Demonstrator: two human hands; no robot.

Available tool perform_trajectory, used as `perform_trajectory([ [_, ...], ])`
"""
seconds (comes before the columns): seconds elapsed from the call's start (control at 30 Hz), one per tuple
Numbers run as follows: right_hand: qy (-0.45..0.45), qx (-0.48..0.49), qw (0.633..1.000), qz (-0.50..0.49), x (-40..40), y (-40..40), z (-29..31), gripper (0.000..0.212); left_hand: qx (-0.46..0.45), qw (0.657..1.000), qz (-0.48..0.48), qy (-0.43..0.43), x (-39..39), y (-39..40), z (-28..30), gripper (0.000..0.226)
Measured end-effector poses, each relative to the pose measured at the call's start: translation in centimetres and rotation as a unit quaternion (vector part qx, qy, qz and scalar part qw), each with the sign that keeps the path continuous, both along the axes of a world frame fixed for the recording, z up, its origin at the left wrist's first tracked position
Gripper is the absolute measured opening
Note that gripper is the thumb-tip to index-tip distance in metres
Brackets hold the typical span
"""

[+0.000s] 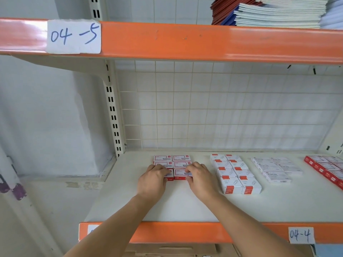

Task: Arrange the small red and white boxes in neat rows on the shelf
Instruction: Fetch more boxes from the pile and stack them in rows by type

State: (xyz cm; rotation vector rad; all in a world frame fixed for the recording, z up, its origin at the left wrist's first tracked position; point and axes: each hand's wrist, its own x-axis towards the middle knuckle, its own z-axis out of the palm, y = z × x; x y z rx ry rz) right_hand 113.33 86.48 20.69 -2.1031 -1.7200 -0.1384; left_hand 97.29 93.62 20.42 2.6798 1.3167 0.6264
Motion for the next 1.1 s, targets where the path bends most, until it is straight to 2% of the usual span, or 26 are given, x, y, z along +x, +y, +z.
perform_trajectory([
  [0.23,0.021,-0.008,1.000,0.010,-0.1,-0.3,-0.1,0.033,0.013,1.000,-0.004,-0.004,0.1,0.0,0.0,0.034],
  [0.37,-0.023,0.009,1.000,0.004,0.7,-1.4,0.9,0.035,0.025,0.999,-0.033,-0.020,1.6,-0.6,0.7,0.035],
  [0.5,-0.044,0.014,0.998,-0.042,3.3,-4.2,2.3,0.036,0.021,0.996,-0.083,-0.021,5.0,-2.1,2.0,0.038],
  [0.87,-0.063,-0.024,0.968,-0.243,16.2,-20.9,2.7,0.042,0.003,0.972,-0.236,-0.003,18.8,-13.0,3.2,0.050],
  [1.1,-0.055,-0.038,0.947,-0.313,24.1,-33.6,2.1,0.043,-0.011,0.957,-0.291,-0.003,27.7,-23.1,2.6,0.048],
])
